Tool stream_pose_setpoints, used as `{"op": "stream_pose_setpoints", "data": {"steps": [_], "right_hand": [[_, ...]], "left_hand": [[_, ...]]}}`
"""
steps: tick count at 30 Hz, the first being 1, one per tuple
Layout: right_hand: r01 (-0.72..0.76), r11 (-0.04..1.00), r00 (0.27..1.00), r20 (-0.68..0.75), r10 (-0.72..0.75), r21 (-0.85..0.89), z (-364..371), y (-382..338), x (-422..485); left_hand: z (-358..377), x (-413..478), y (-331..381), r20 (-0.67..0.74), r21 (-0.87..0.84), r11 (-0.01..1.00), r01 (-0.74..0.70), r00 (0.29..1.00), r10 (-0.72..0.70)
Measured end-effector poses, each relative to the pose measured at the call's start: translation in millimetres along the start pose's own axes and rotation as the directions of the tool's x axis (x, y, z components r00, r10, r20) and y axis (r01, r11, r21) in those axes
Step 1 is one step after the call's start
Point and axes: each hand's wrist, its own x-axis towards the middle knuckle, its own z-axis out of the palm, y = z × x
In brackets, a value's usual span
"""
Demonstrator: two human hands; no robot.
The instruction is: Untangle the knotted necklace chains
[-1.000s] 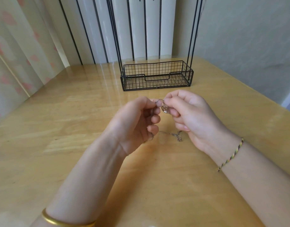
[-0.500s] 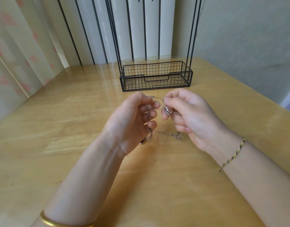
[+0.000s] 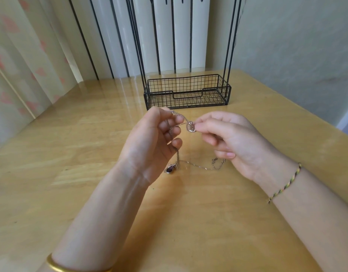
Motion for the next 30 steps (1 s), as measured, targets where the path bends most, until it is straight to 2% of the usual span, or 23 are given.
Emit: {"op": "stream_pose_setpoints", "data": {"steps": [5, 12, 18, 25, 30], "right_hand": [[0.021, 0.991, 0.996, -0.087, -0.033, -0.130, -4, 3, 4], [0.115, 0.972, 0.978, -0.146, -0.146, -0.205, -8, 3, 7], [0.073, 0.840, 0.936, -0.255, -0.244, -0.538, -26, 7, 16], [-0.094, 0.749, 0.945, -0.296, -0.141, -0.656, -36, 17, 19], [-0.078, 0.781, 0.977, -0.205, -0.065, -0.619, -31, 12, 15]], "left_hand": [[-1, 0, 0, -0.016, 0.014, 1.000, -0.018, 1.000, 0.018], [-2, 1, 0, -0.025, 0.035, 0.998, -0.051, 0.998, 0.052], [-4, 2, 0, -0.060, 0.064, 0.992, -0.105, 0.992, 0.108], [-8, 4, 2, -0.173, -0.001, 0.993, -0.114, 0.978, 0.112], [-8, 3, 2, -0.168, 0.031, 0.992, -0.124, 0.977, 0.128]]}}
